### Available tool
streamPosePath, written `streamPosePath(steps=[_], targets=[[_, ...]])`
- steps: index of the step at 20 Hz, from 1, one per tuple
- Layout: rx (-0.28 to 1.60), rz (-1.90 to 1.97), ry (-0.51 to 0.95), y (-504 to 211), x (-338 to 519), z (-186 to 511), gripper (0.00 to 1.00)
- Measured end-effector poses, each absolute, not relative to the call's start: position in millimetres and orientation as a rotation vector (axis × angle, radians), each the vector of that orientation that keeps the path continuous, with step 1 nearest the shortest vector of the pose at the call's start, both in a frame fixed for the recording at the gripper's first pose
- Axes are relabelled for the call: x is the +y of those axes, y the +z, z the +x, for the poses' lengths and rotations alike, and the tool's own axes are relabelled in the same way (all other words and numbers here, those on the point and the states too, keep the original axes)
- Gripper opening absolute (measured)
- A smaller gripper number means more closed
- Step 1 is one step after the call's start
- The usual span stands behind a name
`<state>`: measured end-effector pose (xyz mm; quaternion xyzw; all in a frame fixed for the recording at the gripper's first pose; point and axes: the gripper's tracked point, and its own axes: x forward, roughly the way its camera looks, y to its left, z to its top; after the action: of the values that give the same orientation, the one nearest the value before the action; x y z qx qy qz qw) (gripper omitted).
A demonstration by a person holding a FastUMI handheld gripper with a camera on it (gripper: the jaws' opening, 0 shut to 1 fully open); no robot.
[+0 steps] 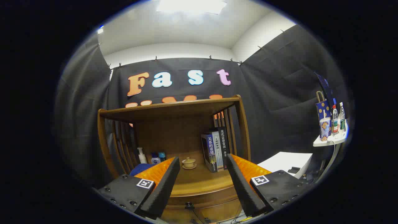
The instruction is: Pull open the drawer, take out the items inside it, and place them on the countertop above the cabinet.
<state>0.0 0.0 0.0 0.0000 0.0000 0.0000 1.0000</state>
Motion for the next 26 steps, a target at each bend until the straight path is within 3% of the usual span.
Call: streamPosePath(steps=[18,26], targets=[[0.060,-0.045,0.023,-28.7,15.4,8.4,0.98],[0.089,-0.063,0.062,-84.3,32.0,30.5,0.98]])
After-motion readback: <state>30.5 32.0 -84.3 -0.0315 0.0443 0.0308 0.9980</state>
